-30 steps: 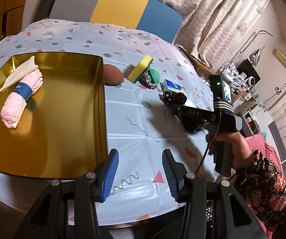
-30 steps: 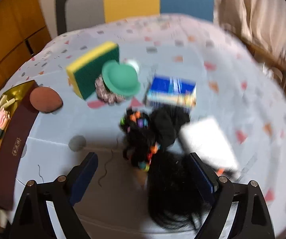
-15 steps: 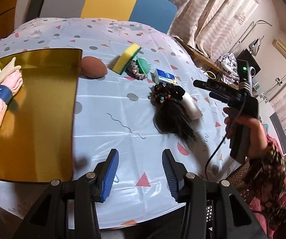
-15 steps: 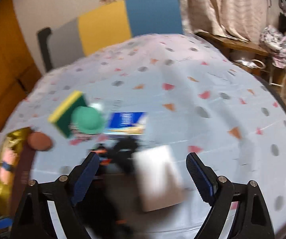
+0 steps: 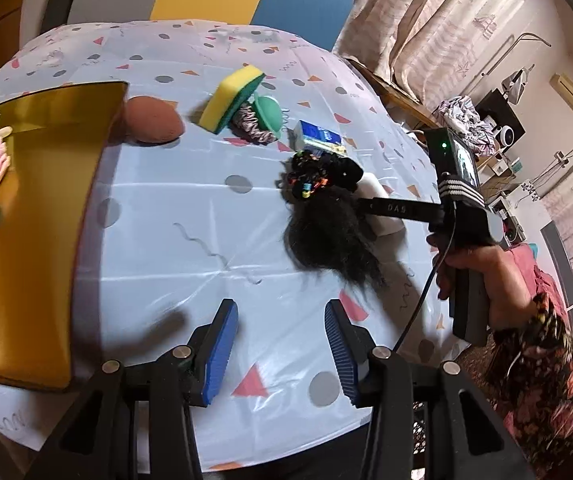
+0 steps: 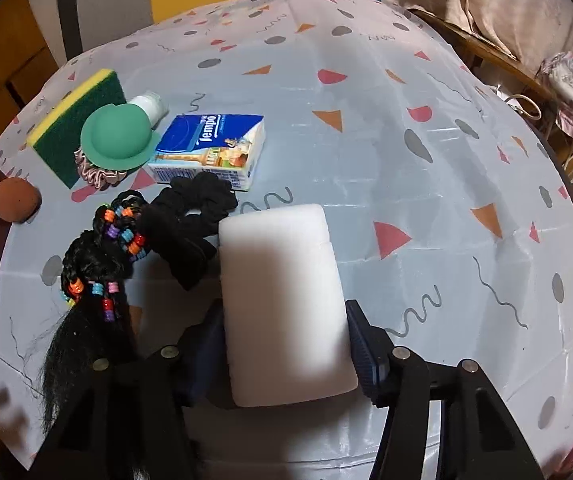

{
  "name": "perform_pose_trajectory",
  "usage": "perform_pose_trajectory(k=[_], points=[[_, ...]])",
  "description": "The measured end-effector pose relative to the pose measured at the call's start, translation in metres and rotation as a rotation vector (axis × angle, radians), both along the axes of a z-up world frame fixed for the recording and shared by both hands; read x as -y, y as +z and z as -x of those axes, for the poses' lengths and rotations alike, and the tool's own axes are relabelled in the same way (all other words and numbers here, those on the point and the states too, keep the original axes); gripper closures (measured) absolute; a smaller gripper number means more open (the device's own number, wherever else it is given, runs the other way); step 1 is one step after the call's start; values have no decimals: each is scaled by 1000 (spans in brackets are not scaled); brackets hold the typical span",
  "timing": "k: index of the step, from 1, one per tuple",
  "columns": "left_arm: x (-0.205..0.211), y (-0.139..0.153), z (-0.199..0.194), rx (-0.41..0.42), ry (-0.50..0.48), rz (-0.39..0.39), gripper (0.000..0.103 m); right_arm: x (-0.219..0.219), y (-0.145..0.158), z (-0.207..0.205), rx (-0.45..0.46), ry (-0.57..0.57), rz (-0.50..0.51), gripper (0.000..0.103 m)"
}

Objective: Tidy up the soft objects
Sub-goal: 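Grasp the white block with the right gripper, then grasp the black beaded wig with the left gripper while the right holds the white block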

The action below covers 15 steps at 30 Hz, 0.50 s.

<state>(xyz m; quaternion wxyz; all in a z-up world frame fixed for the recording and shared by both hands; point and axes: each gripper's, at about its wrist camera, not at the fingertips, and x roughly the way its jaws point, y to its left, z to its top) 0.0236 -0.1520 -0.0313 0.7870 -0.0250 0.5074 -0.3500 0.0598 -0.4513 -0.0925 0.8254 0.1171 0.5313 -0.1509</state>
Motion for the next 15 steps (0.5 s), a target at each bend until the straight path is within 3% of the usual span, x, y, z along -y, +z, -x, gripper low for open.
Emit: perform_pose_trajectory(k=[5,12,15], points=[[22,2,-8,-2,-2,-6,57,11,9,15,2,-93,-1,46],[66,1,-30,1,-12,-18,56,28,30,37,97,-199,-36,46],[89,-4,-46,-8,-26,-26,46,23,35,35,114,-181,-44,45]])
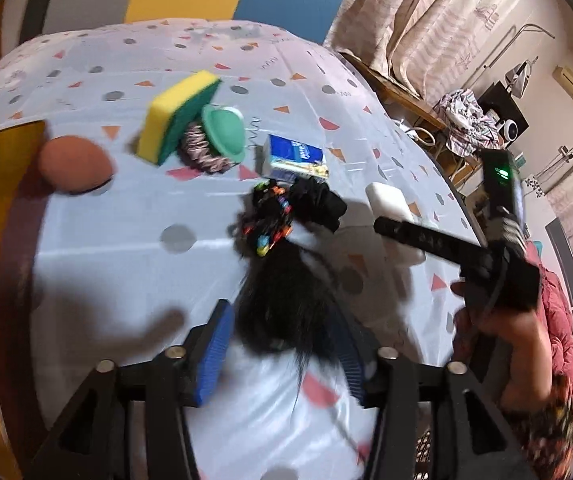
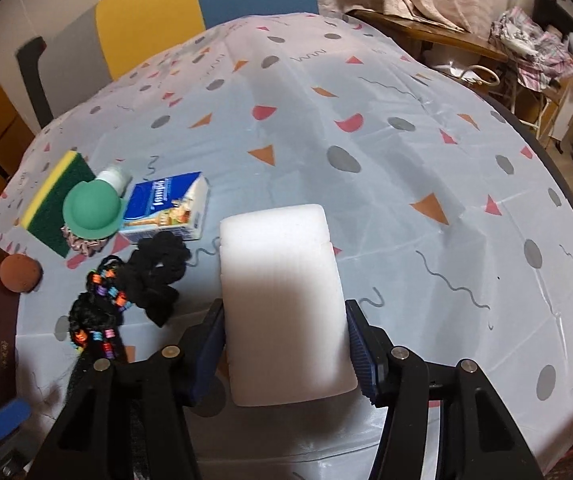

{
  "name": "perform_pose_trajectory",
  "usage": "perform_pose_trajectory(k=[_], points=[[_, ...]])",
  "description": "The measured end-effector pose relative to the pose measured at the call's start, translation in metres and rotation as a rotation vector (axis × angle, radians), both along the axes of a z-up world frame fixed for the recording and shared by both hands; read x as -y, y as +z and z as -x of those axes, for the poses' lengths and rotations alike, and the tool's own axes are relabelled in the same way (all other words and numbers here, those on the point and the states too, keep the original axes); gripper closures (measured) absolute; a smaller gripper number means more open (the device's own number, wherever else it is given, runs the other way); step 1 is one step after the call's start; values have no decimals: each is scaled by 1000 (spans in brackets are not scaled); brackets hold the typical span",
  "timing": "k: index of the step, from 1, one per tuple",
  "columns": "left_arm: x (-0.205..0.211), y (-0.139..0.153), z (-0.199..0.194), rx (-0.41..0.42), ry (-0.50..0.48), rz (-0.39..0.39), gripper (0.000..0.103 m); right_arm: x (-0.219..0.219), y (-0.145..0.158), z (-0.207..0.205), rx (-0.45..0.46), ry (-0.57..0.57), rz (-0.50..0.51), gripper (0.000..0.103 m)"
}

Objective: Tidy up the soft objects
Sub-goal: 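Grasp the black beaded wig with the left gripper while the right holds the white block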

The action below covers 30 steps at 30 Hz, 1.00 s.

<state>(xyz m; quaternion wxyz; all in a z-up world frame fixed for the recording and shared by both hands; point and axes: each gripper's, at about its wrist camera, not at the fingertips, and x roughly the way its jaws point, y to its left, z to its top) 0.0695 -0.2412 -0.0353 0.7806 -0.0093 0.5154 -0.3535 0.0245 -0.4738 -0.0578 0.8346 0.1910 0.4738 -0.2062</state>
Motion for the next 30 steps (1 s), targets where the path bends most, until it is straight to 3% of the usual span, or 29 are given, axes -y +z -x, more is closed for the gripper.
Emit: perform_pose_trajectory(k=[6,16,20,23,30], points=[[33,-12,-28,-35,15,-28,44,4,-2,-7,24,14,9,45],[71,-41,-48,40,-5,-169,43,10,-7,-12,34,4,-14,45],[64,-48,-49,61,-9,-140,45,11,-8,-12,36,4,-24,45],[60,-49,-46,94,-20,-151,63,12,-8,-13,39,1,-31,45],[37,-51,-32,134,-47,-110,68,12,-8,-12,45,-6,-30,45]])
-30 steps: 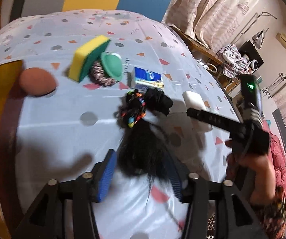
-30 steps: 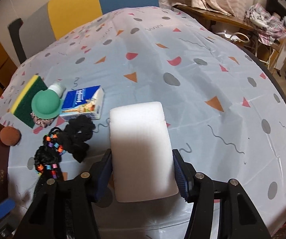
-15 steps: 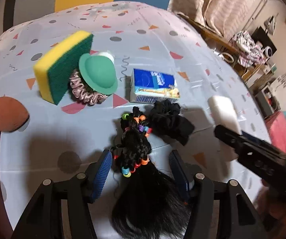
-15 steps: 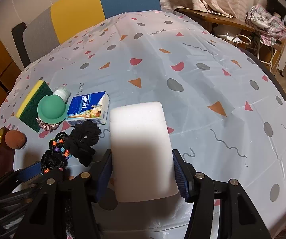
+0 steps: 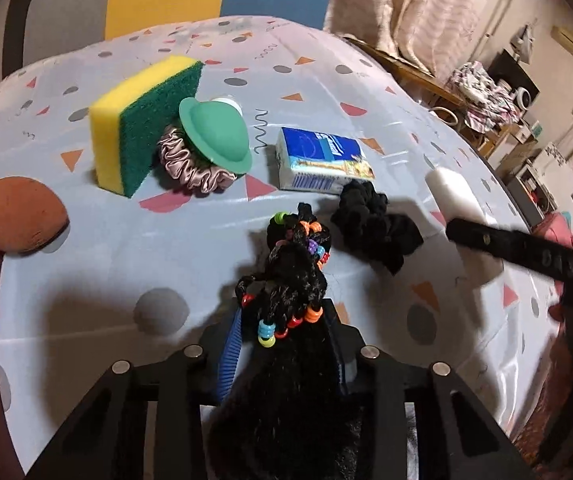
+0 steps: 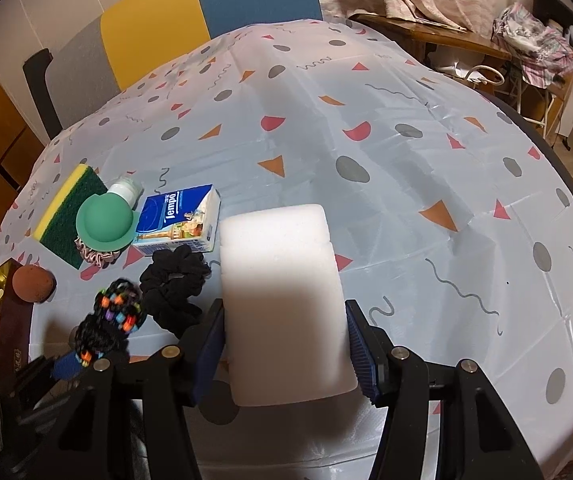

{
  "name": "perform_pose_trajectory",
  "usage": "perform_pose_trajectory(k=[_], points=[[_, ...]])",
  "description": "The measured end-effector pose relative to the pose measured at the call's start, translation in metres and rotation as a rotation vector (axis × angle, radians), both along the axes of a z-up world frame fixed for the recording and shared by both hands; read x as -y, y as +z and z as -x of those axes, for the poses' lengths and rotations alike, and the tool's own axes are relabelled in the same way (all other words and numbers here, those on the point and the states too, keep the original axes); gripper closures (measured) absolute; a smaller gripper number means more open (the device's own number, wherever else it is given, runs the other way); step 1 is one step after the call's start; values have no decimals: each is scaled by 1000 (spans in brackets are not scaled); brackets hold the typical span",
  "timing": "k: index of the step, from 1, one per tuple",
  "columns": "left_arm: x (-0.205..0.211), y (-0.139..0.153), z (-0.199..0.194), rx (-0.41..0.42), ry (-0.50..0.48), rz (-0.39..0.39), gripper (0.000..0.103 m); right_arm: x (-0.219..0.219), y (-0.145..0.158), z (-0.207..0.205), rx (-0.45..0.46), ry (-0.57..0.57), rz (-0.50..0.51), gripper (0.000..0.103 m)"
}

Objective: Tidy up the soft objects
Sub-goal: 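Grasp the black beaded wig with the left gripper while the right holds the white block, then lift the black wig with the left gripper while the right holds the white block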

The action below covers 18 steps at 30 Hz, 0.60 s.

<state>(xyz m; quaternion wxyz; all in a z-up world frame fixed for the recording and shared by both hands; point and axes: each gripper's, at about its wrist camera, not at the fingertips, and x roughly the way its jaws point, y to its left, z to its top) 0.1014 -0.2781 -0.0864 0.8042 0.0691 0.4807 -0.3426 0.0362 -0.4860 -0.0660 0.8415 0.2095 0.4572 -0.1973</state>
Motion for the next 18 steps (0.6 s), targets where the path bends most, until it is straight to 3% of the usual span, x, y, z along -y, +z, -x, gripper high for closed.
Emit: perform_pose_trajectory(k=[3,10,18], points=[[-9,-1,7,9,-19,14,68,0,1,1,6,-1,3,45],[-35,-1,0,-121,20,122,71,-1,4,3,17,-4,30,45],[-63,2,21,-154,35,187,73,-3,7,3,27,1,59,45]])
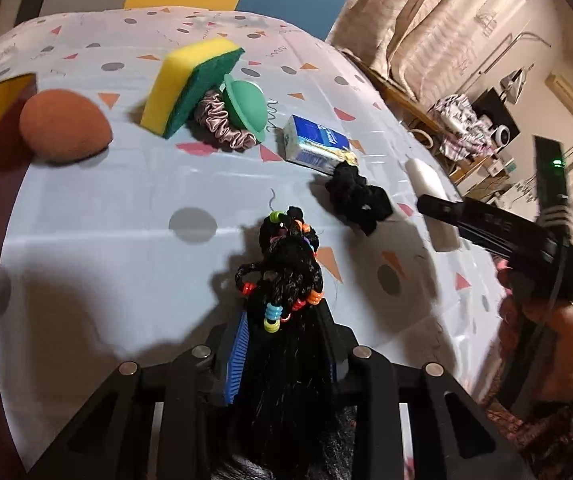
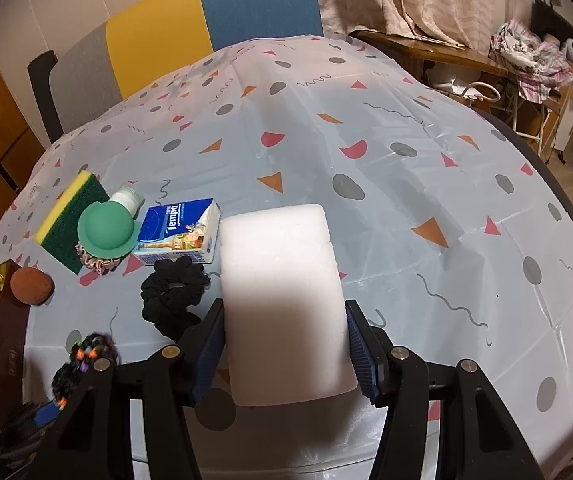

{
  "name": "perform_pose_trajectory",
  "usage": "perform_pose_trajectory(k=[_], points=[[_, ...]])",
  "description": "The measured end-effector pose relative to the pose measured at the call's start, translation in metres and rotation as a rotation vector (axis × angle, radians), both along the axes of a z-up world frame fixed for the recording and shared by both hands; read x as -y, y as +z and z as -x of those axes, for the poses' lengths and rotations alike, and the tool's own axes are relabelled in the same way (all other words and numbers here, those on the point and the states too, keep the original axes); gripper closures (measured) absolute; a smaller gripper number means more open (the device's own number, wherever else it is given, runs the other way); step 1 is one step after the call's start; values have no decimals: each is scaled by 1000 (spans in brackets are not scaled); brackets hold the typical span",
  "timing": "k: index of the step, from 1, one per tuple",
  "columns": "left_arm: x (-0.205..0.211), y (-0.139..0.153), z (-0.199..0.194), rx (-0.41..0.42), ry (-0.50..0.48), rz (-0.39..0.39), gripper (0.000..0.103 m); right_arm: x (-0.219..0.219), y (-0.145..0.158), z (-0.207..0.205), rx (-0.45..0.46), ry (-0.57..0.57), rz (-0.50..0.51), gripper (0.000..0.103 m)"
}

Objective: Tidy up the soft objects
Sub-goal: 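Lift the black wig with the left gripper while the right holds the white block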

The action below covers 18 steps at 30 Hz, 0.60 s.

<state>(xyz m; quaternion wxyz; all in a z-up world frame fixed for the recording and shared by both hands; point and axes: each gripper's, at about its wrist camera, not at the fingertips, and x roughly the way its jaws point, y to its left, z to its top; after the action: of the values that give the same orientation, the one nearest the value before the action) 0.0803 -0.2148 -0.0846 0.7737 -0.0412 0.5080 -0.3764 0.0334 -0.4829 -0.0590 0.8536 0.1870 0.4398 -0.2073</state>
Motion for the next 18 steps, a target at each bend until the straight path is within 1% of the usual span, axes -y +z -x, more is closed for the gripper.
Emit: perform_pose_trajectory(k=[5,11,17,18], points=[[-18,9,9,-10,3,51,74,1,-2,0,-5,-5,-1,45],[-38,30,10,18,12,92,76,2,-2,1,-9,-14,5,45],[-62,50,4,28,47,147,81,3,-2,3,-6,-22,14,45],[-67,53,3,34,52,156,87,3,-2,2,-10,-23,14,45]])
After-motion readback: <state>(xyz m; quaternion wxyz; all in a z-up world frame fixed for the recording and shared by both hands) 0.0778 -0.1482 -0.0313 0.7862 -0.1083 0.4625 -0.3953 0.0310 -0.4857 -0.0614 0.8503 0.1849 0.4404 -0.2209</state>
